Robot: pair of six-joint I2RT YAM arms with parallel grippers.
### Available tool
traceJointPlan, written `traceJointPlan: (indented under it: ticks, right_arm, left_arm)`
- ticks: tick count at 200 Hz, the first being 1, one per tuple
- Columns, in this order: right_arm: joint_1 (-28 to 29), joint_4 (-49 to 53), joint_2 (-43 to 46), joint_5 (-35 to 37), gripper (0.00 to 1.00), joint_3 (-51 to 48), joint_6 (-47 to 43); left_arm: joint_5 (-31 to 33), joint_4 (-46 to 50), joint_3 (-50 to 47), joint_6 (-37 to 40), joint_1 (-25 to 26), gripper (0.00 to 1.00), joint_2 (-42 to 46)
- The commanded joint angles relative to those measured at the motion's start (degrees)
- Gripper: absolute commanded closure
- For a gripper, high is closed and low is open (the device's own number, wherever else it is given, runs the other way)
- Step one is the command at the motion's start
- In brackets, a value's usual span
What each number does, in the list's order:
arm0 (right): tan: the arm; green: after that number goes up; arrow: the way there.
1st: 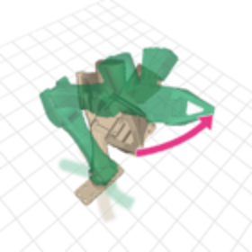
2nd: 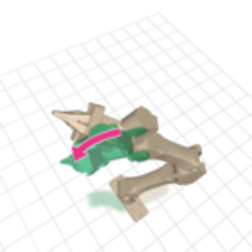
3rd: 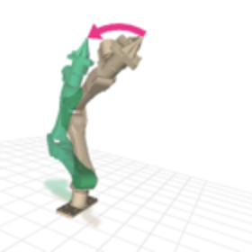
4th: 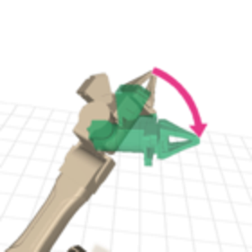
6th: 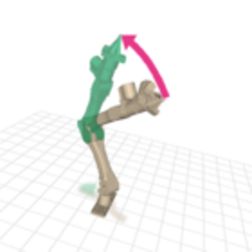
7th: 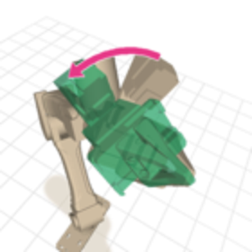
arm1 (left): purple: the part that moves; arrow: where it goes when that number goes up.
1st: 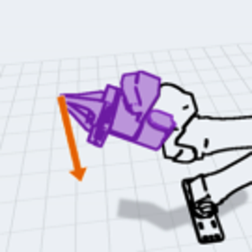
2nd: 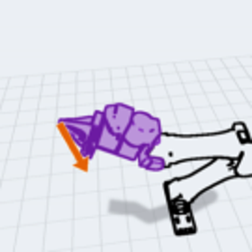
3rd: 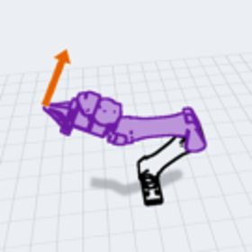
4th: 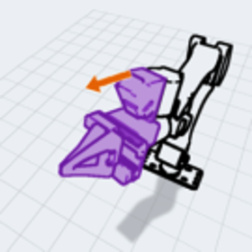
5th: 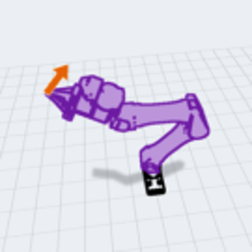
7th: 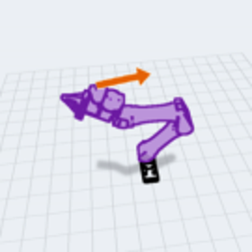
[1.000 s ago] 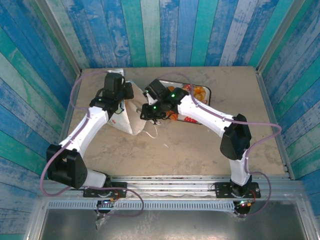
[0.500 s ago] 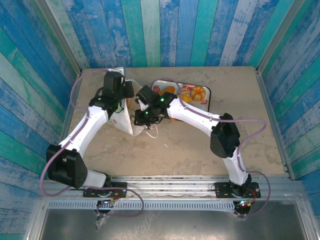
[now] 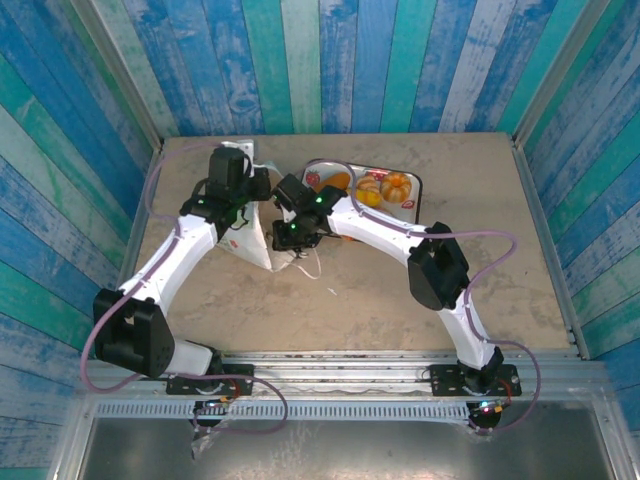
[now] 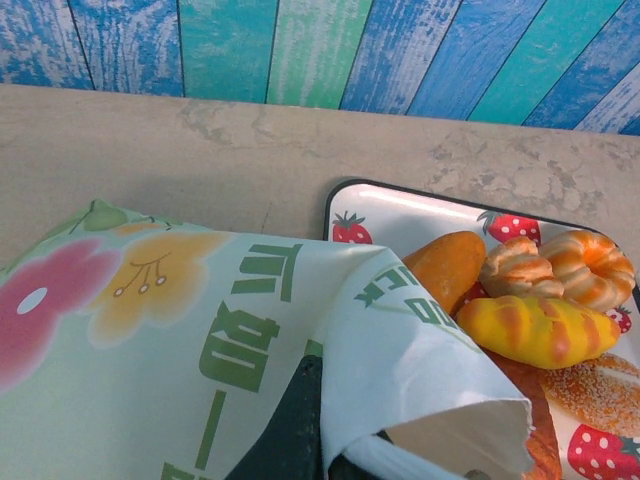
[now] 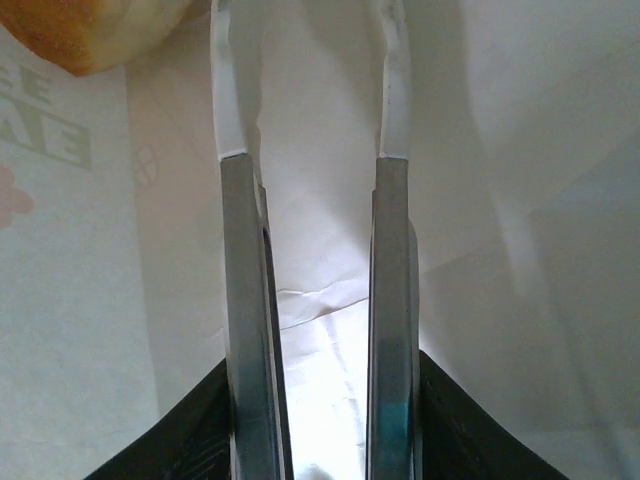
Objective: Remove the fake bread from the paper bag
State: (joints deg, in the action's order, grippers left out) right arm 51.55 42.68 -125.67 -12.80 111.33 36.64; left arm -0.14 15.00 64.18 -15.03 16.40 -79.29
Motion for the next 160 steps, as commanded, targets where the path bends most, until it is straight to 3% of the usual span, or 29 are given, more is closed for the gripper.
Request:
traceJointPlan:
  ticks: [1,138,160]
  right_arm:
    - [-0.8,-1.7,-0.5,0.0,0.57,1.1,1.0]
    - [-1.6,-6.3,-9.0,-5.7,0.51,9.4,1.9]
    - [-1.7,-6.5,-9.3,-5.1,0.61,8.8,2.4]
  left_arm:
    - [-1.2,-0.1,-0.6,1.0,0.1,0.98,3.5]
    - [-9.4,-0.8,-0.2,0.6,0.0,0.98,1.8]
    - [-9.8,-0.8,-0.2,0.7,0.0,0.98,2.1]
